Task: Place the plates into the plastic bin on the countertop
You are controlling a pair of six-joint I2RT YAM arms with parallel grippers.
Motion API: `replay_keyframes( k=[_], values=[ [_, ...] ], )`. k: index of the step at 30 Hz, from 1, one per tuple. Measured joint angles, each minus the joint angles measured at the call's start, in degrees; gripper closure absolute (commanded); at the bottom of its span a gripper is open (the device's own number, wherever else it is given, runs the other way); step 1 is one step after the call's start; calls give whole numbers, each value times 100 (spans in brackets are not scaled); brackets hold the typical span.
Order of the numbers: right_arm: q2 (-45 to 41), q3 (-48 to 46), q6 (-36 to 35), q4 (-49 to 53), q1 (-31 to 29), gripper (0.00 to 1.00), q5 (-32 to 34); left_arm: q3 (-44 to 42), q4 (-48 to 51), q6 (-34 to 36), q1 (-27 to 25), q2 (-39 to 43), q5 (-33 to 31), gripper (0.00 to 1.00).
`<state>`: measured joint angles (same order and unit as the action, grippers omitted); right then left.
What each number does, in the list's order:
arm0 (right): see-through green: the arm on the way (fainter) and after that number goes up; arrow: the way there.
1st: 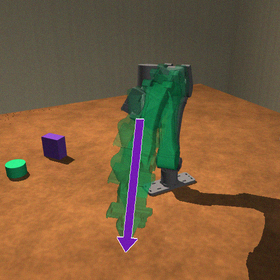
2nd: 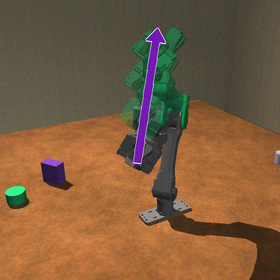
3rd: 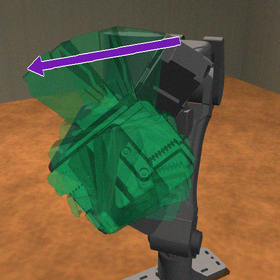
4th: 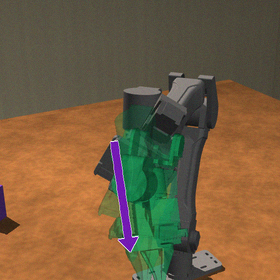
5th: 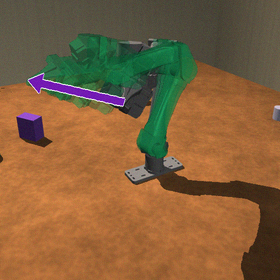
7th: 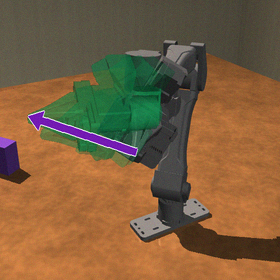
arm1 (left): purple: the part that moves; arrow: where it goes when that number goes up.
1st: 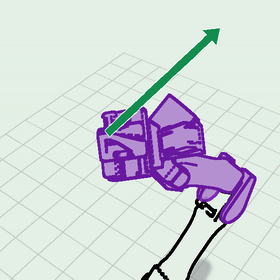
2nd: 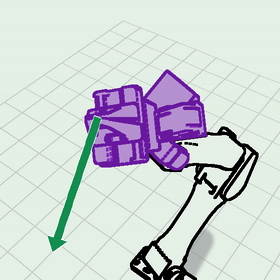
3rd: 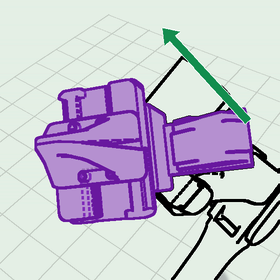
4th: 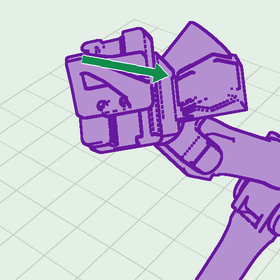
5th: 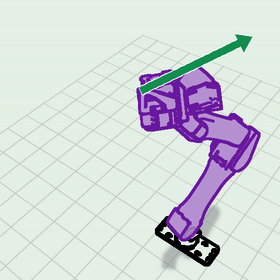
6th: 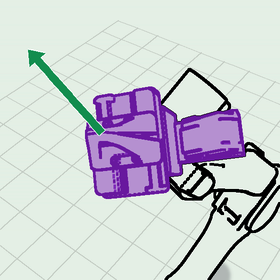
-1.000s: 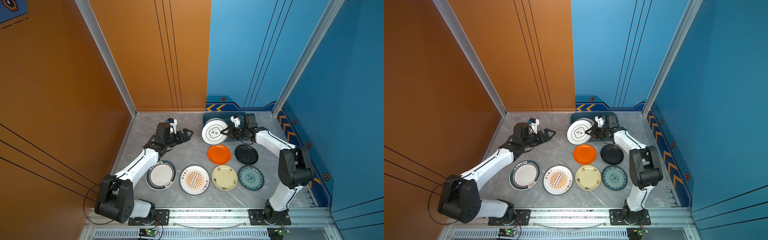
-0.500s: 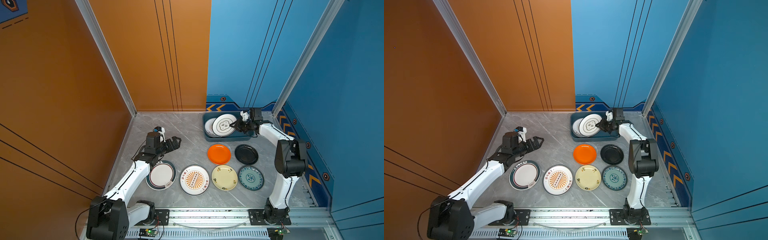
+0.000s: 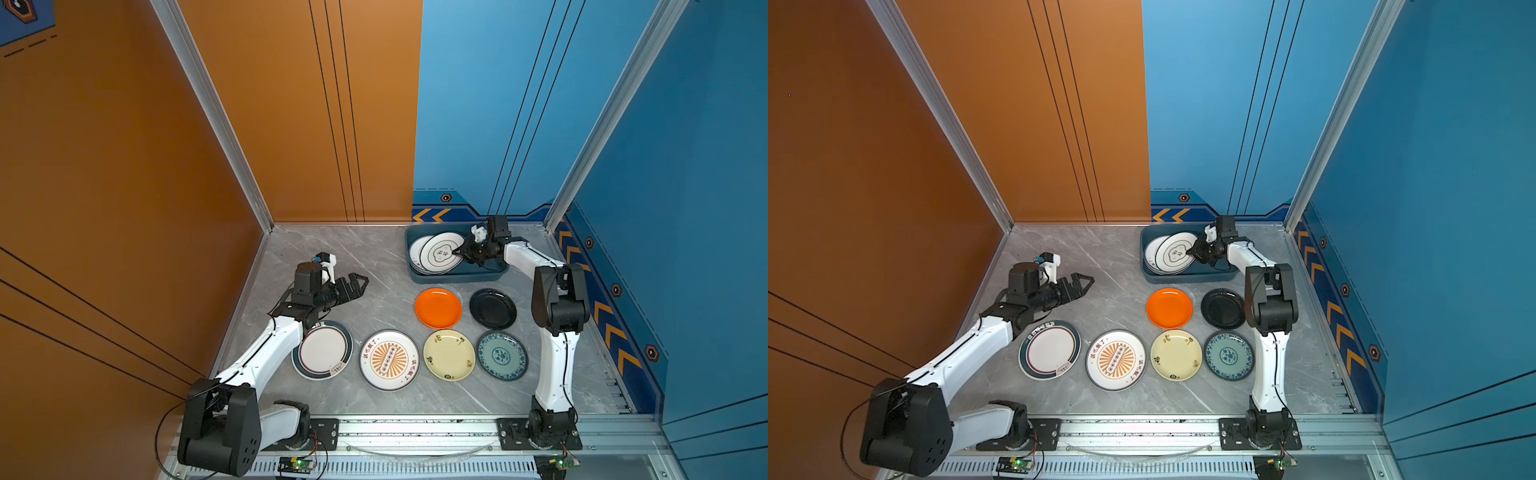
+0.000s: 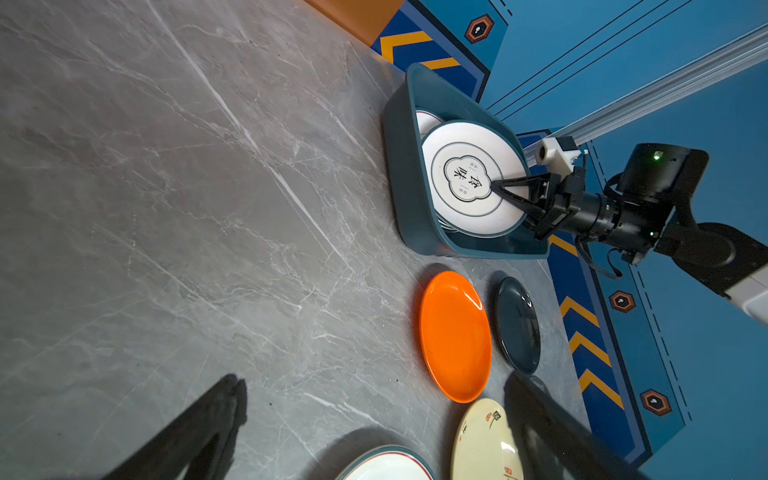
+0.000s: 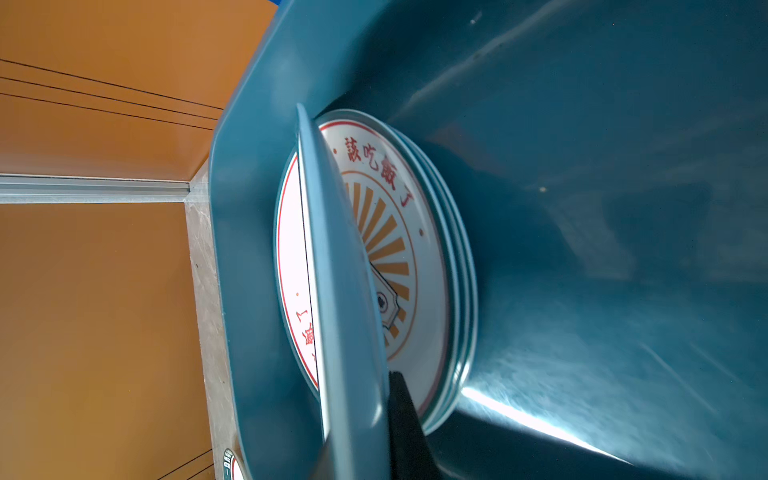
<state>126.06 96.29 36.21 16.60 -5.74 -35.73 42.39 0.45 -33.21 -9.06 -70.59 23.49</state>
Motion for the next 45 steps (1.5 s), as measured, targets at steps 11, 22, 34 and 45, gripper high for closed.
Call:
replay_keyframes(
  k=[11,22,34,45],
  values=[
    [520,632,-192,533,-192,64,411,-44,-98,2,-90,-111,90,1],
    [518,1189,-883,1346,-632,51,1775,-42,-107,70,-459,-328,146,5],
    [291,1294,-1248,1884,-634,49,2566,203,-111,85,-1222,-844,149,7],
    [-243,883,-1290,1893,-538,49,2507,494,-616,-131,-1740,-1683,142,25]
  ],
)
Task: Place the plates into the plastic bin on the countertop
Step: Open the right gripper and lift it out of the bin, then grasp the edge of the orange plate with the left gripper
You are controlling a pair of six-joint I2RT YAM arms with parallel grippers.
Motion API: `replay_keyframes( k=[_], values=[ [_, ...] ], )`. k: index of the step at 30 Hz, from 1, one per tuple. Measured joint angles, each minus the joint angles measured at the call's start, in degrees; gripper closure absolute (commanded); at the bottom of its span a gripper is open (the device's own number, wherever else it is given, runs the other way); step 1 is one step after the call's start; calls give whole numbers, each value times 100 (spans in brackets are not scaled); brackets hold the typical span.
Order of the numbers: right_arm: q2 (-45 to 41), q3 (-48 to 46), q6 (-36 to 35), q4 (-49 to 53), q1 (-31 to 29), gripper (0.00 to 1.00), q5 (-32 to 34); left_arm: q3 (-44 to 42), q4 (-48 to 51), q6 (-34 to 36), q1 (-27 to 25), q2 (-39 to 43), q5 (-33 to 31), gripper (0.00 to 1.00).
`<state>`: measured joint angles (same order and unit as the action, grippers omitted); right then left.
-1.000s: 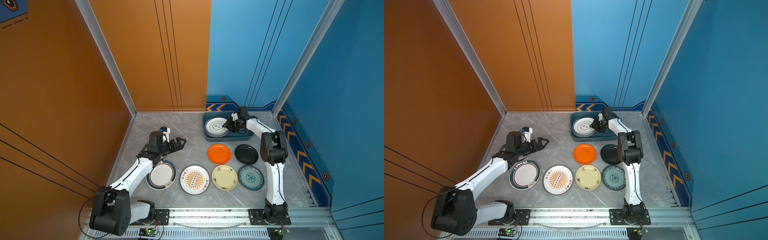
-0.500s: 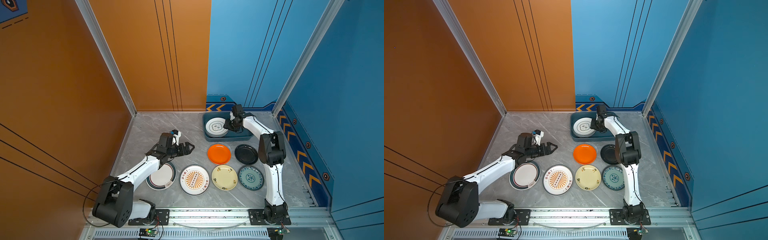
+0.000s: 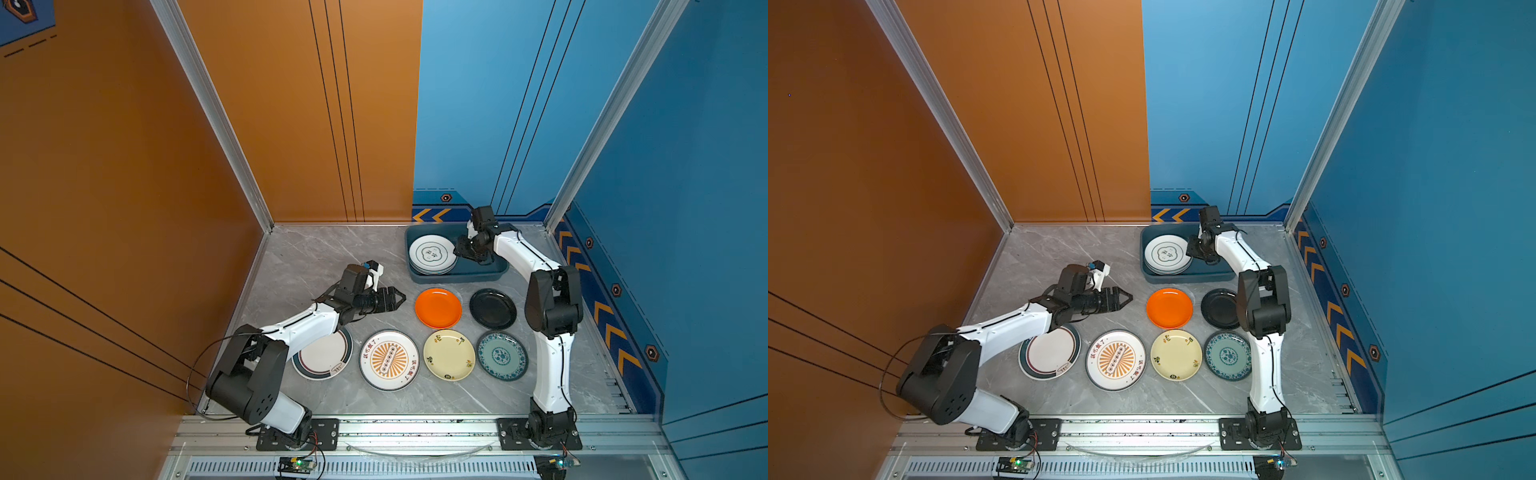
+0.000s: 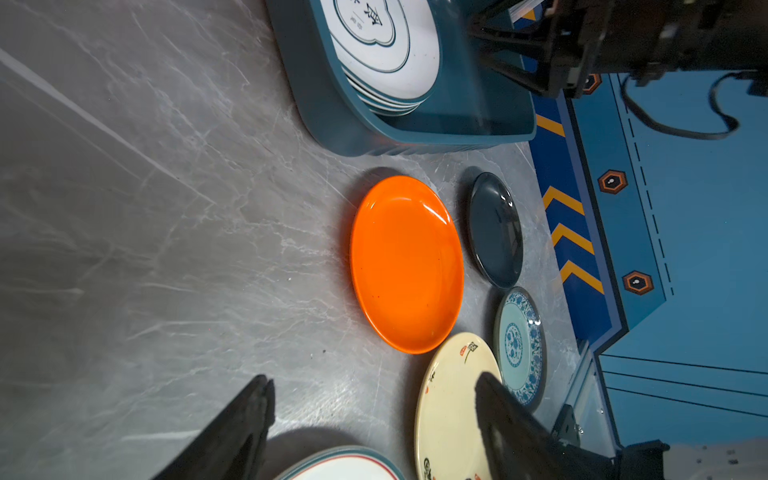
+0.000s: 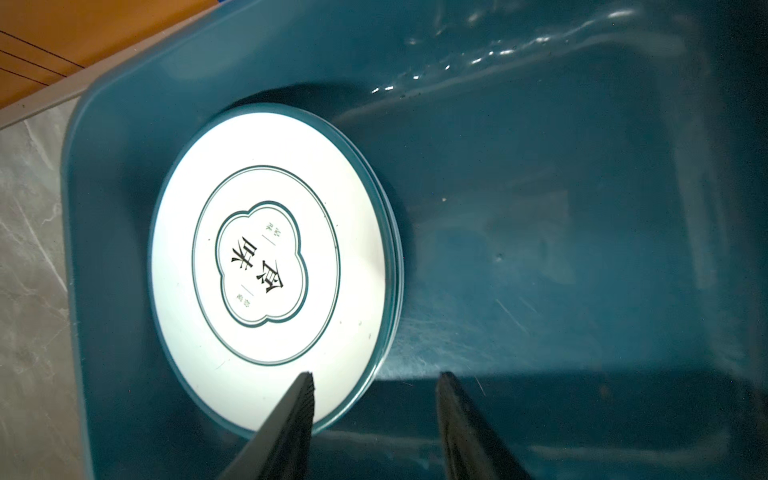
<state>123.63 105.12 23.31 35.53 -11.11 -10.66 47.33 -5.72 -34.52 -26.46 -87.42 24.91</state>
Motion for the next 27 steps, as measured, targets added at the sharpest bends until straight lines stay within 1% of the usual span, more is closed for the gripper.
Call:
replay_keyframes(
  k=[8,12,18,27],
  values=[
    [-1491,-1338,11,-254,409,49,-363,273,-470,-297,-393,-890,0,34],
    [-1969,-1895,42,-472,627,49,-544,474,-610,-348,-511,-1263,0,38],
    [-2216,-2553,96,-732,804,49,-813,743,-699,-396,-590,-1759,-2,44],
    [-2273,-2953,221,-1047,964,49,-1156,970,-741,-431,-699,-2260,-4,56]
  ],
)
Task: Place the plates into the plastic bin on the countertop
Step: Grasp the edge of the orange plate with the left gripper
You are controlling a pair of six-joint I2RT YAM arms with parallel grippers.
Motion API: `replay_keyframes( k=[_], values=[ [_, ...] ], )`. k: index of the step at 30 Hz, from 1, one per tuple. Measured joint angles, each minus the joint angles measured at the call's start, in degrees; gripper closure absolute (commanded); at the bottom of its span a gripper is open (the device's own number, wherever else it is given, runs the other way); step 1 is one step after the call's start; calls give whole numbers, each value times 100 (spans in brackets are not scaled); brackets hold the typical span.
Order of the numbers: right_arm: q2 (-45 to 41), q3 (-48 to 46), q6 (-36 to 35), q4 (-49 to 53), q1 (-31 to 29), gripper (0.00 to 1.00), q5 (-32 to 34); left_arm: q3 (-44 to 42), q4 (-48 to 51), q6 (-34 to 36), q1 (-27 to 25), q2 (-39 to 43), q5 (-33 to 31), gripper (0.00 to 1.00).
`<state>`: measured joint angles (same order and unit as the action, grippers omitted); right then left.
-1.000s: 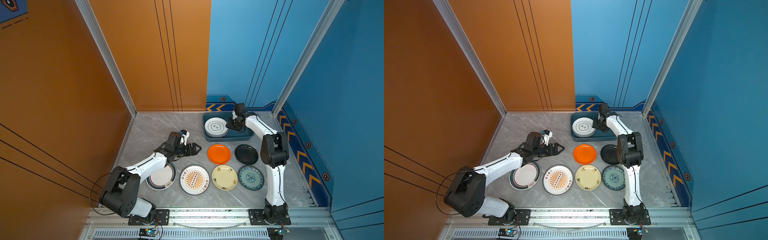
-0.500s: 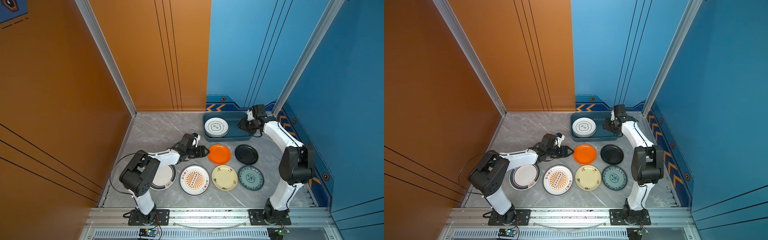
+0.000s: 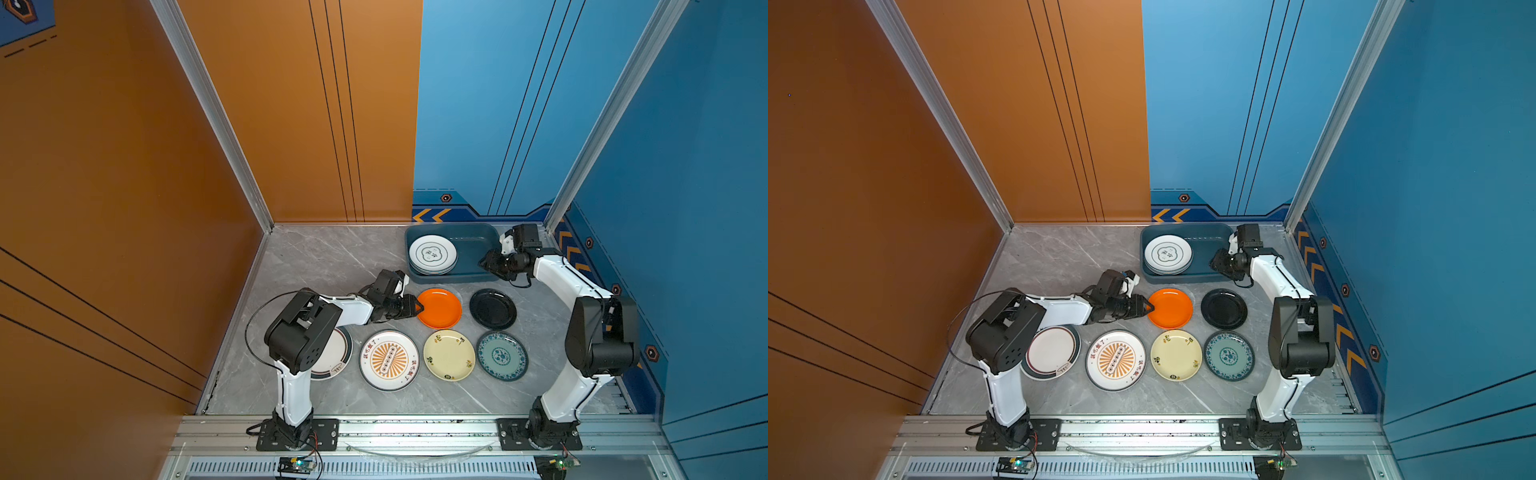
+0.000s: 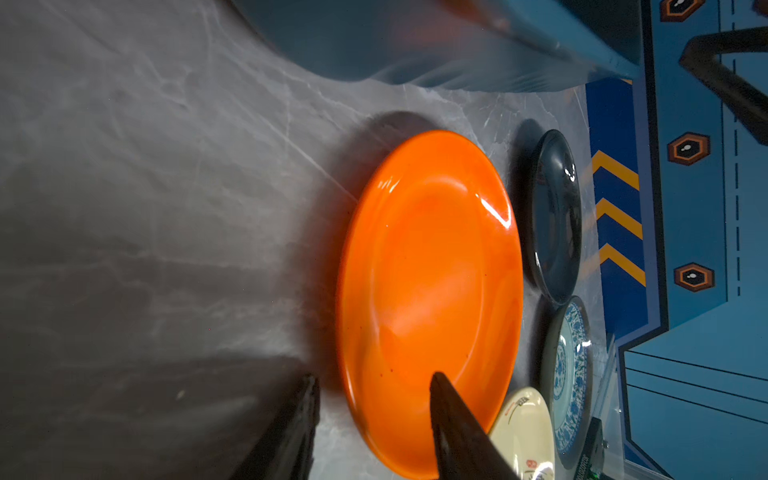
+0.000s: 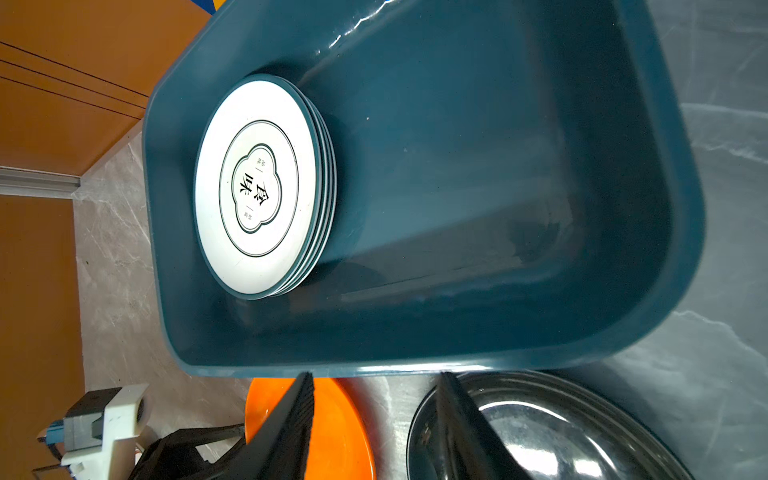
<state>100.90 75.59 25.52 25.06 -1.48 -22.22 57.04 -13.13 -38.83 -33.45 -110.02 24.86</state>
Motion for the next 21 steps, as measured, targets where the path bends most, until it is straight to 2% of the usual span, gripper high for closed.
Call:
replay_keyframes(
  k=[8,17,21],
  values=[
    [-201,-199,70,-223,0,49,-140,343,-50,0,0,-297,-13,70],
    [-201,-387,151,-328,0,49,-181,380,-42,70,0,-400,-57,81],
    [-201,-439,151,-328,-2,49,-181,382,9,179,0,-400,-127,90]
  ],
)
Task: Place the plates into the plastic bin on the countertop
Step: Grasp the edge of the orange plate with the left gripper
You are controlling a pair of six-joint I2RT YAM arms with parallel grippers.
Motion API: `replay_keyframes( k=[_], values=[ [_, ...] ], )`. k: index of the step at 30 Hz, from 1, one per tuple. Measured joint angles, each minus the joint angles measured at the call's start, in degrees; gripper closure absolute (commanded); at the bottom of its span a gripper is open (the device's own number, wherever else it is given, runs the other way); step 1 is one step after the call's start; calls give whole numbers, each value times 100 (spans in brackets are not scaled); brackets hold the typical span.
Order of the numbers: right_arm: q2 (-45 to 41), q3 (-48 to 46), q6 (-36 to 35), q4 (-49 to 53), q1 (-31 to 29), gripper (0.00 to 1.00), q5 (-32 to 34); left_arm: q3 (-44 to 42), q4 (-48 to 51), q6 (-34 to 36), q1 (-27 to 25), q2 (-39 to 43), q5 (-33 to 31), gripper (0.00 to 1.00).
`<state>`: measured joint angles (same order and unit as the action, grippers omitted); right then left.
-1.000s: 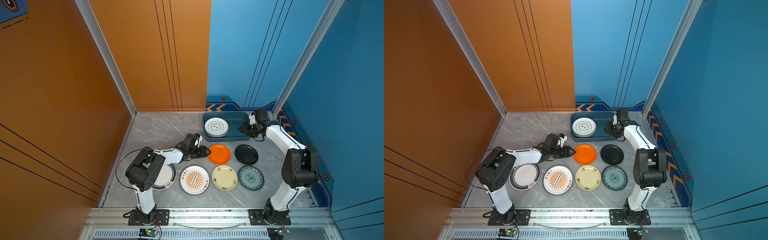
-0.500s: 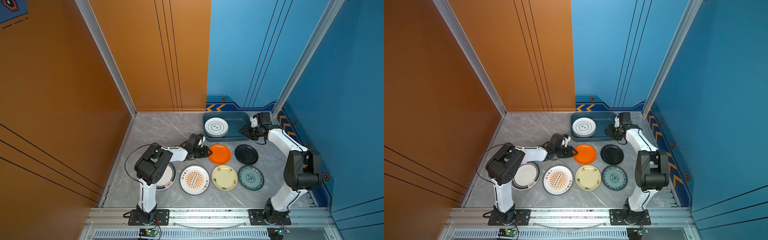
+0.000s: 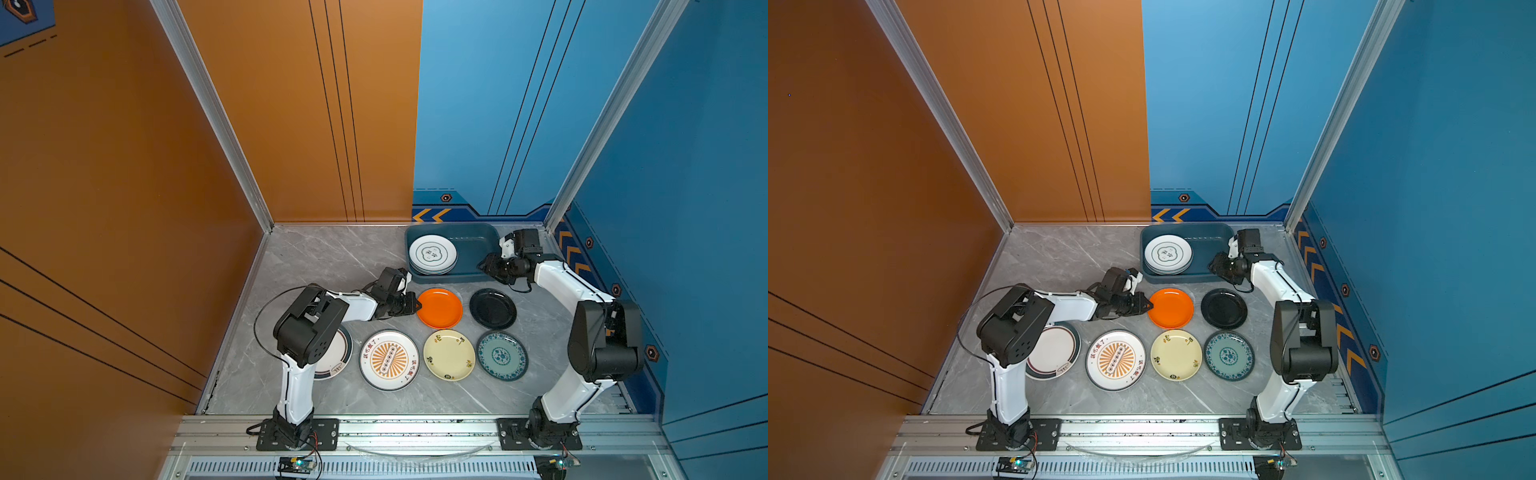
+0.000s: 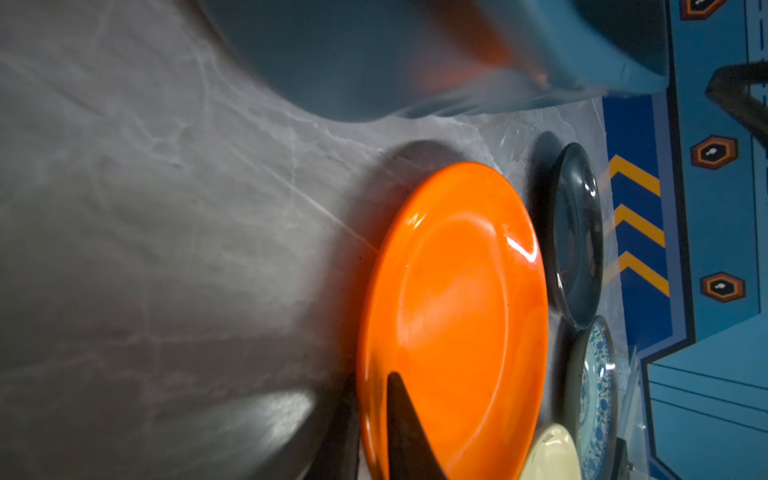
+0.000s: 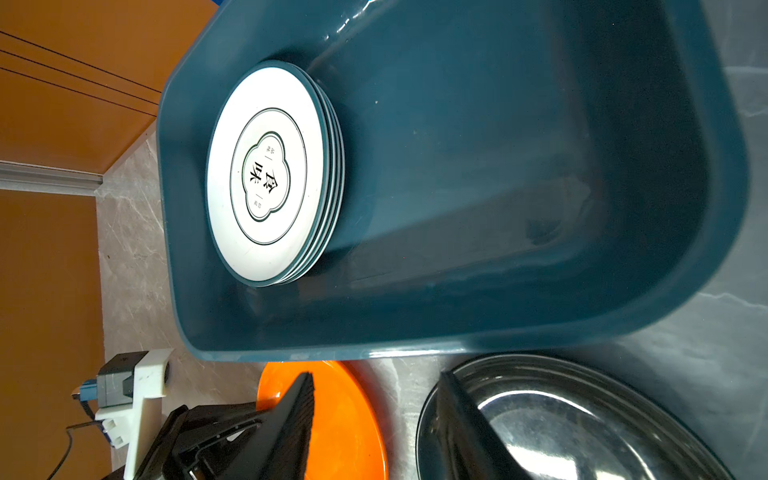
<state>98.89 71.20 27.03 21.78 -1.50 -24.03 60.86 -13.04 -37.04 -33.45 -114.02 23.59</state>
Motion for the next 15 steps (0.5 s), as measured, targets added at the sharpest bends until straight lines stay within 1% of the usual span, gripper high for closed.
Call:
replay_keyframes(
  k=[4,9,12,15],
  values=[
    [-7,-48,-2,-17,0,49,0,46,11,31,7,0,-22,96],
    [-33,-105,-2,-39,-4,49,0,26,39,66,87,26,-15,100],
    [-85,-133,-2,-39,-7,49,0,-138,68,127,229,177,-13,100],
    [-177,-155,-2,-37,-11,49,-2,-411,188,219,503,455,-13,100]
  ],
)
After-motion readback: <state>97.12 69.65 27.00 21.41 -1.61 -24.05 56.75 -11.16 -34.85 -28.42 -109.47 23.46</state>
